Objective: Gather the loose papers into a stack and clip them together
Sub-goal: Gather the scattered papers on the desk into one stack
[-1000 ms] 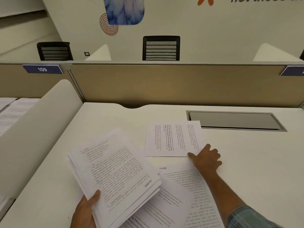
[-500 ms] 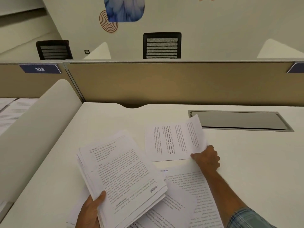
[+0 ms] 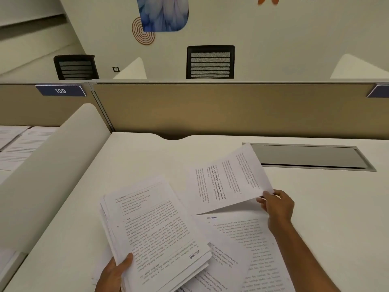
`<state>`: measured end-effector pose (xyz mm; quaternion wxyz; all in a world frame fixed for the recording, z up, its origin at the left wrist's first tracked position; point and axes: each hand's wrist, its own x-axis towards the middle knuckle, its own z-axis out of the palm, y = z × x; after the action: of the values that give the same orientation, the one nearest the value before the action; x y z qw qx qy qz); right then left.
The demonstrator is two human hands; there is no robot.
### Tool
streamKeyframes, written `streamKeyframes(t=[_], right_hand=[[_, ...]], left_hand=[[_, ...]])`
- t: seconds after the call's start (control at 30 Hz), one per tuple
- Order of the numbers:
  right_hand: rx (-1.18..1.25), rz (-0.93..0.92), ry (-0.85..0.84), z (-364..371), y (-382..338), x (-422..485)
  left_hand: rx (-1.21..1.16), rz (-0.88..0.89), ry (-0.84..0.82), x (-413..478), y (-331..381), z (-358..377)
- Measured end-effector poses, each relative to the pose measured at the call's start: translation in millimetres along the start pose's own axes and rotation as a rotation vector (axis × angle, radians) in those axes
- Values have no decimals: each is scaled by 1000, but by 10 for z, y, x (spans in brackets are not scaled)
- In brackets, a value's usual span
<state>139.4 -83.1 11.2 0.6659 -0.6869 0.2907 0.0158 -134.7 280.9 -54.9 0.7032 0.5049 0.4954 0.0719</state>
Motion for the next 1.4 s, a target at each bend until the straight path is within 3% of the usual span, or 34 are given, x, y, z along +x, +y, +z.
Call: streamKeyframes(t=[0.17,0.37,0.8,1.07,1.4], right_hand=[[246,56,-35,-365,-151,-122],[351,20,-139,-741,-365,-282],[18,107,-449,-735,-500,-546],[-178,147,-468,-300,-191,-721],[-236,4,-468,64,296,-1205]], left_hand=[[100,21,18,-77,16,-150],[213,53,25,-211,36,-254],[146,22,-224,-571,164,84],[115,-27,-332,-791,-10,198],[8,-43,-302,-785,-197,66]])
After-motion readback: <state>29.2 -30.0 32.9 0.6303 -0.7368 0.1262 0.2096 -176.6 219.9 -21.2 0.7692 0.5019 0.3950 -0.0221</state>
